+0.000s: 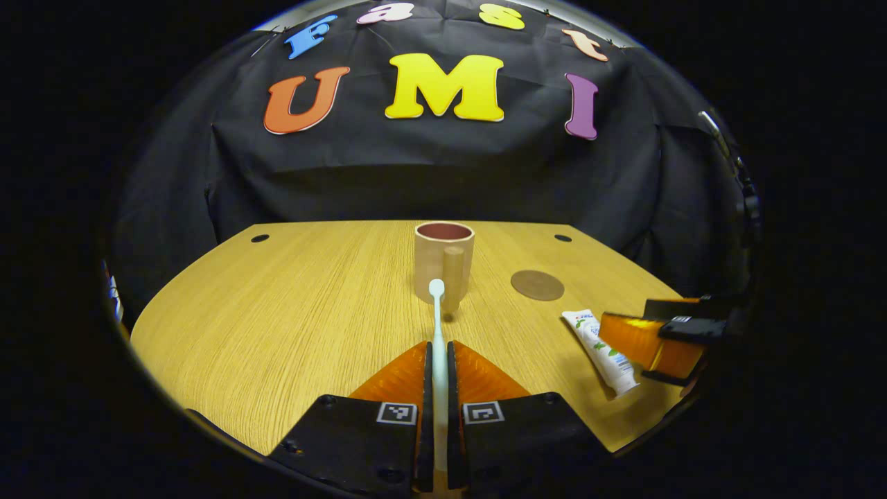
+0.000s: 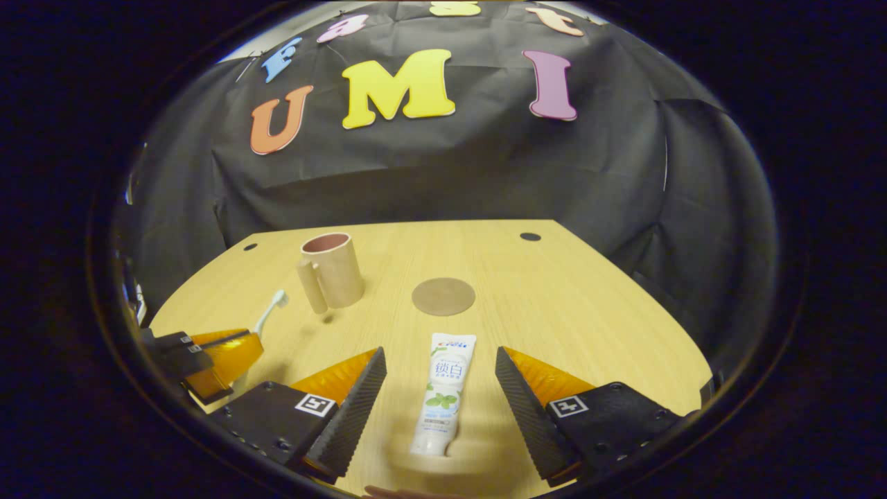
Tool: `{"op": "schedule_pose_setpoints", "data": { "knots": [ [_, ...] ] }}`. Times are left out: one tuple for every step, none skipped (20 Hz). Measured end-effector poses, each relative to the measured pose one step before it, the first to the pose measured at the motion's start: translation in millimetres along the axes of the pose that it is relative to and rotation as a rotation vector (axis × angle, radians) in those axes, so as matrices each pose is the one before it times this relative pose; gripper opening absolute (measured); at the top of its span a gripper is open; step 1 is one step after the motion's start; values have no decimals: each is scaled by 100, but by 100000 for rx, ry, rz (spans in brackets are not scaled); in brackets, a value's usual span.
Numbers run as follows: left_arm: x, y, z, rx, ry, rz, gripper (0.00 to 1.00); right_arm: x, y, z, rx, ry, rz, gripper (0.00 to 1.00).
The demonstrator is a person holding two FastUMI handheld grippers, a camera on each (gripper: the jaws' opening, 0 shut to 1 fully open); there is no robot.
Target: Put the toothbrush and toothpaste on the desktop into the cup, then pick up the cup and place it on the coaster on the desktop.
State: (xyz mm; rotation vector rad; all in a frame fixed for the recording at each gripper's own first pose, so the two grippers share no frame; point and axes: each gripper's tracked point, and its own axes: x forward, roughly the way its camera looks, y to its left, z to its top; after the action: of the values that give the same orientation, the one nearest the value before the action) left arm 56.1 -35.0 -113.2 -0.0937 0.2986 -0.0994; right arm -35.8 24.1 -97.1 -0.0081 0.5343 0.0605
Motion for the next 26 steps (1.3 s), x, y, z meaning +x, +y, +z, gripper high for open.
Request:
{"op": "schedule_pose_setpoints", "data": {
  "knots": [
    [-794, 156, 1378, 33, -4727, 544, 10, -128, 123, -673, 339, 3374, 111, 98],
    [-712, 112, 1281, -95, -4182, 628, 10, -295, -94, -870, -277, 4873, -228, 95],
    [-834, 28, 1343, 159, -4867, 311, 10, -287, -275, -387, -116, 2194, -1092, 94],
    [-549, 76, 812, 852, -2592, 398, 10, -102, -37, -155, 309, 1064, -169, 94],
    [-508, 356, 996, 923, -3285, 1508, 10, 68, 153, -242, 1123, 1258, 399, 94],
    [-393, 191, 816, 1341, -3078, 1006, 10, -4, 164, -254, 931, 1463, 126, 94],
    [-144, -43, 436, 865, -1828, 454, 10, -119, 43, -324, 700, 1872, -10, 89],
    [-209, 156, 363, 1090, -1632, 1002, 10, -428, -232, 3, -426, 367, -1273, 83],
    [68, -41, -81, 89, 121, 28, 10, 379, -212, -246, -662, 483, -635, 76],
    [-91, -124, -72, -839, 387, -546, 10, -207, -137, 74, -1693, 18, 122, 69],
    [72, -49, -70, -481, 416, -308, 10, 136, 22, 11, -723, -74, 1454, 67],
    [108, 46, -86, -644, 579, -201, 10, -98, 236, 213, -291, -912, 1641, 64],
    [125, -32, -88, -733, 348, 201, 10, 175, 126, -192, -366, 516, 1058, 53],
    [117, -278, 38, -543, 827, -192, 10, -64, 45, 132, -1180, -609, 1110, 38],
    [-37, 110, -142, -657, 253, 141, 10, 197, 204, 27, 92, -593, 2167, 32],
    [45, 105, -187, -596, 208, 373, 10, 73, 263, 190, -111, -701, 1496, 27],
    [223, 344, -127, -335, 350, 530, 10, -80, 444, 70, 2019, -1366, 2337, 27],
    [244, 328, -99, -3, 50, 427, 10, -7, 574, 356, 928, -1392, 1993, 27],
    [331, 635, 59, 81, -528, 1011, 10, 58, 433, 447, 533, -2083, 2540, 27],
    [166, 488, 220, -967, -456, 757, 10, 29, 267, 565, -67, -3495, 2044, 27],
    [92, 318, 100, -1661, 610, 569, 10, 57, 68, 765, -481, -3657, 612, 26],
    [74, 42, 318, -1406, 292, -187, 10, -53, 50, 811, -63, -3934, 412, 26],
    [290, 143, 205, -31, -200, 599, 10, 156, 68, 557, -578, -3264, 252, 27],
    [586, 540, 33, 456, 574, 989, 10, 308, -18, 1254, -974, -5874, 830, 27],
    [586, 59, 256, -2, 493, -25, 10, 568, -8, 1339, -158, -6704, 702, 27],
    [548, 66, 509, -230, -166, 35, 10, 624, 40, 1191, -139, -6437, 675, 25]
  ]
}}
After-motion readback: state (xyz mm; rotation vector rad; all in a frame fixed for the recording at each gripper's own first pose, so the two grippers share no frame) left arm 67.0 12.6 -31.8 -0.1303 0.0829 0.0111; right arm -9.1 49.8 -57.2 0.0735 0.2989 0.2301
